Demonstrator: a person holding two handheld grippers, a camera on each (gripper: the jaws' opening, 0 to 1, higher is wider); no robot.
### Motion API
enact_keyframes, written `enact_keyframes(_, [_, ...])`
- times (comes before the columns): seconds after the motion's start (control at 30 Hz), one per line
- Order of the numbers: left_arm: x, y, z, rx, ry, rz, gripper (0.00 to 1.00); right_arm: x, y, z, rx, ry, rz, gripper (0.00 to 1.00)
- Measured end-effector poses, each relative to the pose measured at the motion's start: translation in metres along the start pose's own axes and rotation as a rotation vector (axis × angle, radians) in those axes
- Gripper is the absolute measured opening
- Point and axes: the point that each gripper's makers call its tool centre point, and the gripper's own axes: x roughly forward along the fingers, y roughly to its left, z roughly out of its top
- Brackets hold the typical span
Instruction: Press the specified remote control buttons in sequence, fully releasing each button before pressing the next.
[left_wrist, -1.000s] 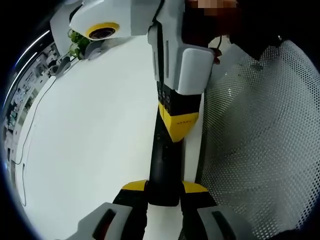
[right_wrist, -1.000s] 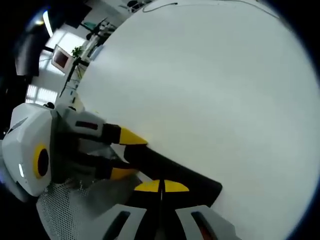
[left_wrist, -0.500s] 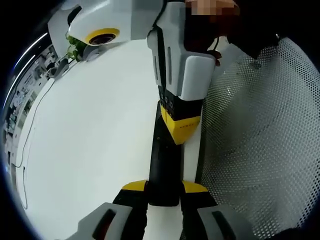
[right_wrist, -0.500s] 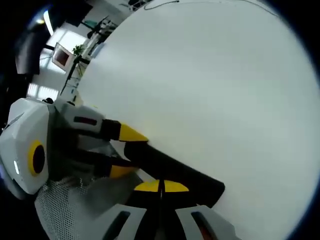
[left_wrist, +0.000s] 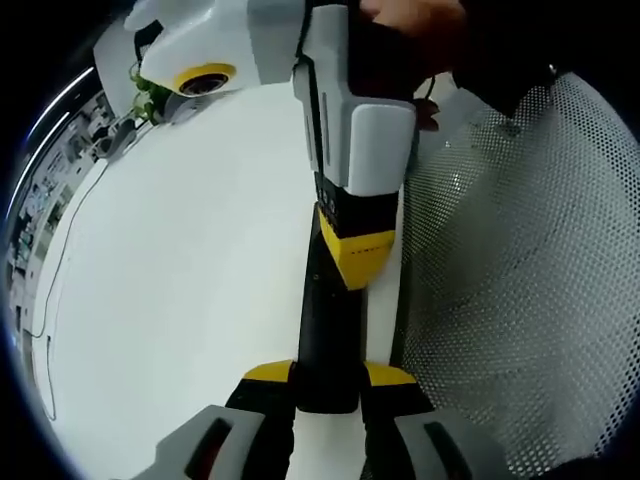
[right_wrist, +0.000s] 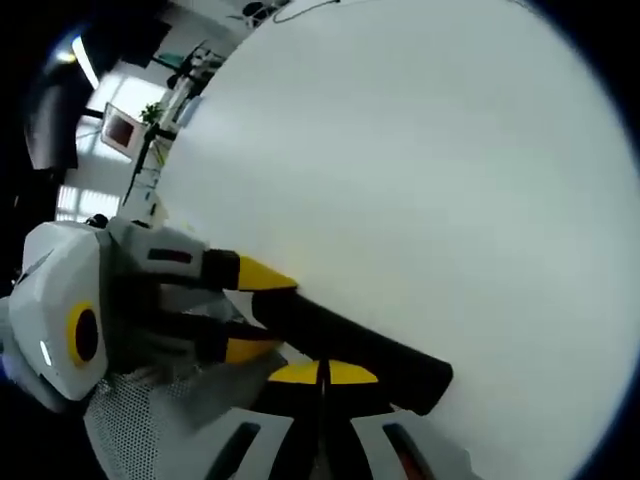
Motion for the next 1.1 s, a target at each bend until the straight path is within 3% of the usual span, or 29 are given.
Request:
enact_keyframes(0.2, [0.0003,-0.0001,0.0,-0.002,0.001,0.0,0.25,-0.0005,0.0039,0.0097,0.008,-0.056,0.023,0.0])
enact_keyframes(0.57, [0.0004,0.0003,0.0001,-0.01,-0.002,-0.001,0.25,0.0067,0.0028,0.0055,-0.008,-0.031,0.009,0.0])
enact_keyframes(1.1, [0.0002,0.0009,0.0008,-0.011,-0.011,-0.003,0.25,0.0071,0.0014,0.0078,0.019,-0.048,0.008,0.0])
